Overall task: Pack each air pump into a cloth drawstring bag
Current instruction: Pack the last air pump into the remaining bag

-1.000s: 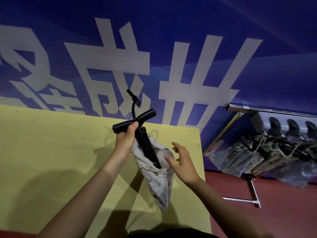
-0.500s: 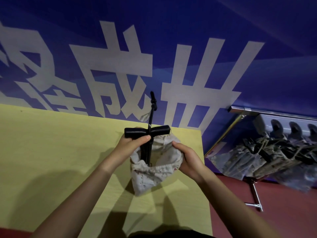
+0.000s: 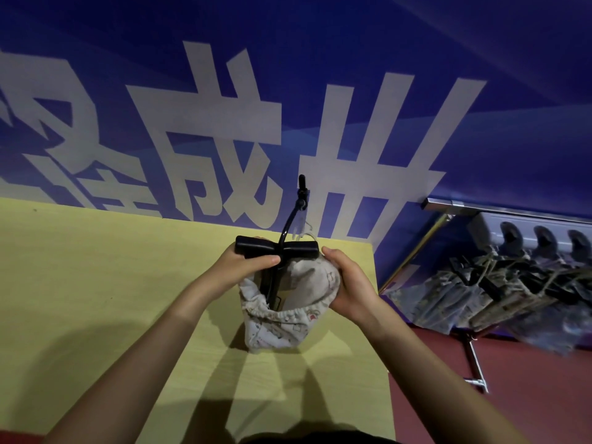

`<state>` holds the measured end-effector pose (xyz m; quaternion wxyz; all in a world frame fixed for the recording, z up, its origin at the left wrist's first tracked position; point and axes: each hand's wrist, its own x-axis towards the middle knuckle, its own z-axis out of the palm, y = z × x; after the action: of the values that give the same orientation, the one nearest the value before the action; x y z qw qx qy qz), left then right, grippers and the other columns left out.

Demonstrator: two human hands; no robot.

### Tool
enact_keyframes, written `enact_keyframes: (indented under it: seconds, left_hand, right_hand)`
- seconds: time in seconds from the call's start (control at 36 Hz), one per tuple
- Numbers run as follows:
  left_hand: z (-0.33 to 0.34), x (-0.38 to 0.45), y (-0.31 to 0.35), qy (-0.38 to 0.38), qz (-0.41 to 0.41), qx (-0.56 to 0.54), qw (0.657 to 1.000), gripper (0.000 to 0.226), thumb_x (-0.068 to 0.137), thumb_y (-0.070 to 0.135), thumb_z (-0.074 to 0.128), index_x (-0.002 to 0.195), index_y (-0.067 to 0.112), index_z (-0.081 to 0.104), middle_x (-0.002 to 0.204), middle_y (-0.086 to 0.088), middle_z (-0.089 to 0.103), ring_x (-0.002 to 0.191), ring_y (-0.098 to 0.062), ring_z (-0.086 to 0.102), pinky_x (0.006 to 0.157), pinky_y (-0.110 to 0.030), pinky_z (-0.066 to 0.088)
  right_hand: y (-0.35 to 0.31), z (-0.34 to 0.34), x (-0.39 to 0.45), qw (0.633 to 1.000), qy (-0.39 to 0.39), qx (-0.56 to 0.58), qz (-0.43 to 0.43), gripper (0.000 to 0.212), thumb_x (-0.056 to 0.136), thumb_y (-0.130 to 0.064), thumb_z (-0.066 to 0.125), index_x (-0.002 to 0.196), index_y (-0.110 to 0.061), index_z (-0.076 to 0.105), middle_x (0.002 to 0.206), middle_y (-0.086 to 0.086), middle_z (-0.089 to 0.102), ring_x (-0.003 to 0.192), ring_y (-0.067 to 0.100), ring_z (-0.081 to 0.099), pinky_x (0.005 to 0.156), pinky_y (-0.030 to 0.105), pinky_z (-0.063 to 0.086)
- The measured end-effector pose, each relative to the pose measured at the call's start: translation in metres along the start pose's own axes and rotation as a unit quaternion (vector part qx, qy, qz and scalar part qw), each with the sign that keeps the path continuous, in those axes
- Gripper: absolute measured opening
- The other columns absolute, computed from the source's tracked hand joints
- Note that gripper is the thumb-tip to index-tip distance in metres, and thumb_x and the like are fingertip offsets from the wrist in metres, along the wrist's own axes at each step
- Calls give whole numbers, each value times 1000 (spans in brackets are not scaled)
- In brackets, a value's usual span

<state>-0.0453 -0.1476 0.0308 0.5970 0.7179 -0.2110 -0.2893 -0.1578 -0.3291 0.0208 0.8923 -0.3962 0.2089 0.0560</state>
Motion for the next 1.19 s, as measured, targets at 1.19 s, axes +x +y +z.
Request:
enact_keyframes:
  seconds: [1.19]
  left_hand:
    - [15, 17, -13, 67, -6, -51, 996, 29, 82, 38, 70, 108, 28, 65, 108, -1, 71, 104, -15, 66, 95, -35, 49]
  right_hand:
    - [-18, 20, 11, 791, 90, -523, -305, 39, 95, -23, 59, 133, -21, 52, 127, -5, 59, 120, 7, 53, 100, 19, 43]
